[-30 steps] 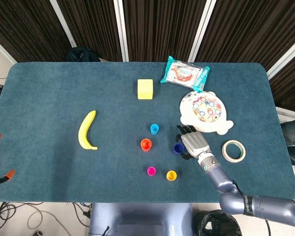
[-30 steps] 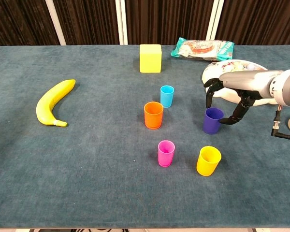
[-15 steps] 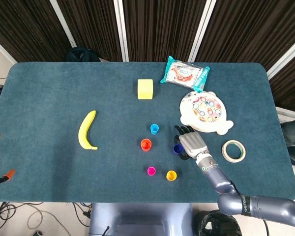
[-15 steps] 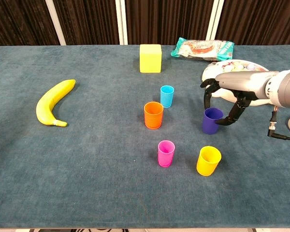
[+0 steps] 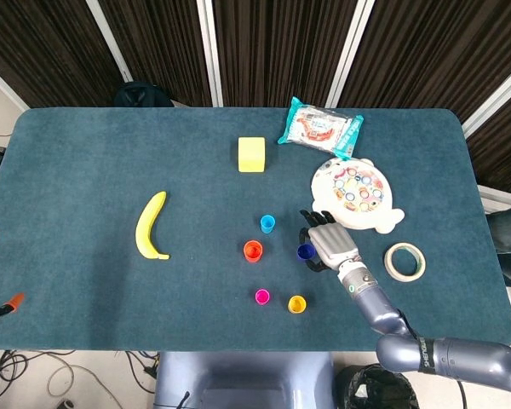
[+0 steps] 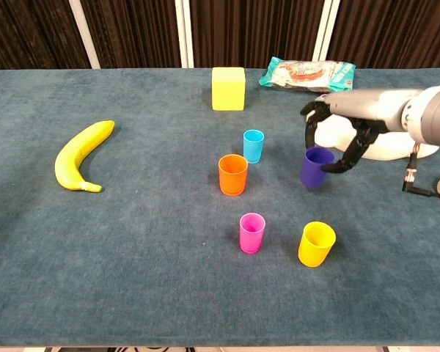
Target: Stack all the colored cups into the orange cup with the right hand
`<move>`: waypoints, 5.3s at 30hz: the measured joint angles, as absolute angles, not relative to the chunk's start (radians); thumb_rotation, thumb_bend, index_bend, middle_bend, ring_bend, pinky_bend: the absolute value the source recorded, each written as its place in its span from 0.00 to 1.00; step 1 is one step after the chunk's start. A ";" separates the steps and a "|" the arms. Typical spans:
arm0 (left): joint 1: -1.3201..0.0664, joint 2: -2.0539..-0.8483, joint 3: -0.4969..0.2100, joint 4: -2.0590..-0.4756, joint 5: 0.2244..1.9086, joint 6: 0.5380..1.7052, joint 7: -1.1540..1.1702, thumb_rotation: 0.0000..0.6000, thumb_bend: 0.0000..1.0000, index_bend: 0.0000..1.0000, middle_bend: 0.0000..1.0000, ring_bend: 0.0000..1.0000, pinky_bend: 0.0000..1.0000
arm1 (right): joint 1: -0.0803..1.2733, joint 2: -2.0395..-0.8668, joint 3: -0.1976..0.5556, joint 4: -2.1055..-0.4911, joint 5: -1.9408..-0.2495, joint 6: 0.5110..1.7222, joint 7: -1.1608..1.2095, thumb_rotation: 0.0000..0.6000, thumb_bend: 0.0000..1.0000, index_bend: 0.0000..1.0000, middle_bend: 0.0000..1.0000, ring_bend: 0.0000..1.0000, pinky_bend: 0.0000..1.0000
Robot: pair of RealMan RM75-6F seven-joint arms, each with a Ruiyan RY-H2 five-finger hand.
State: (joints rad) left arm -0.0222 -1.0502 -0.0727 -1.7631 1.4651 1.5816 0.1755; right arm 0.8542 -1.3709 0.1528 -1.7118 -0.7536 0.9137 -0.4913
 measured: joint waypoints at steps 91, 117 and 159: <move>-0.026 -1.041 -0.071 -1.768 1.458 1.566 0.147 1.00 0.00 0.00 0.00 0.00 0.04 | 1.128 -1.527 0.178 -1.685 -0.496 0.930 -0.595 1.00 0.43 0.38 0.00 0.07 0.06; -0.023 -1.037 -0.076 -1.767 1.454 1.575 0.141 1.00 0.00 0.00 0.00 0.00 0.04 | 1.060 -1.338 0.158 -1.840 -0.517 0.982 -0.564 1.00 0.39 0.00 0.00 0.07 0.06; -0.029 -1.050 -0.068 -1.769 1.458 1.562 0.167 1.00 0.00 0.00 0.00 0.00 0.04 | 0.631 -1.300 -0.085 -1.914 -1.197 1.036 -0.354 1.00 0.39 0.18 0.00 0.07 0.05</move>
State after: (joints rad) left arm -0.0289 -1.0500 -0.0683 -1.7692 1.4583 1.5618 0.1674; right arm 0.6313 -1.3003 -0.0848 -1.9136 -1.1967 1.0356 -0.3537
